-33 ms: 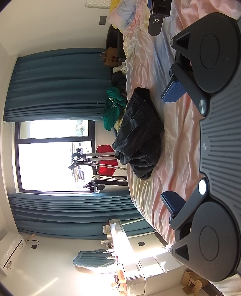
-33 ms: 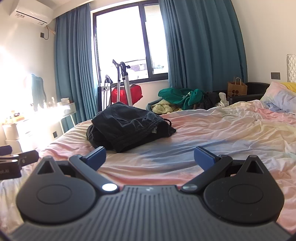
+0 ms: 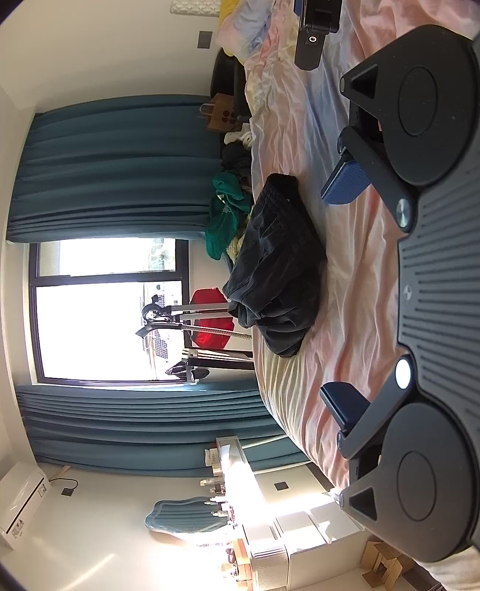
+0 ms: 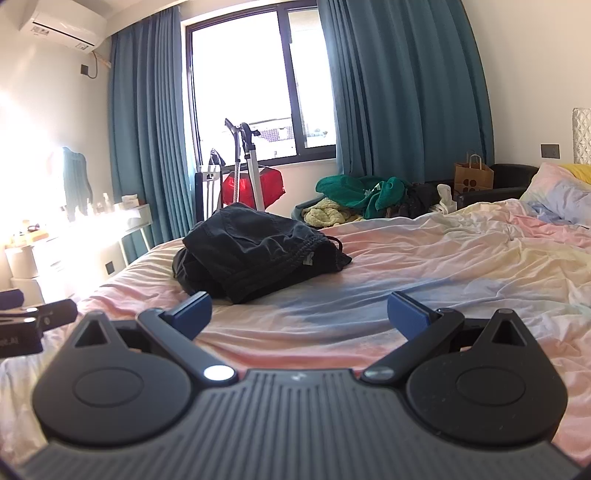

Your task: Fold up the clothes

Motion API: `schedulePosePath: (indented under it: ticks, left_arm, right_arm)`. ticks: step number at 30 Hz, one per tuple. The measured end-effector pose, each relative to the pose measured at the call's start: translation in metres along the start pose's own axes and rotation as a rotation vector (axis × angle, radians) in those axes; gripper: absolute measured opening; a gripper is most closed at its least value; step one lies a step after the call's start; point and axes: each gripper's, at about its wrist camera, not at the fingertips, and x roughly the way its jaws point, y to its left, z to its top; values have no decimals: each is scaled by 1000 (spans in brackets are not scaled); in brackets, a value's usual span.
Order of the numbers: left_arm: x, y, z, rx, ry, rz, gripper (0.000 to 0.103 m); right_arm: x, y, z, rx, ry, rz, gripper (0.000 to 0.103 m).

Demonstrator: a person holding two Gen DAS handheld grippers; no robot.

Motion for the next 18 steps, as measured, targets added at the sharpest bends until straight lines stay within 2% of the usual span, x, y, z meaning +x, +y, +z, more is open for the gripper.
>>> schedulePosePath:
  ticks: [18]
  left_arm:
    - [3,0,-3,2,3,-6,103]
  right_arm:
    - [0,-2,0,12,5,-3,103]
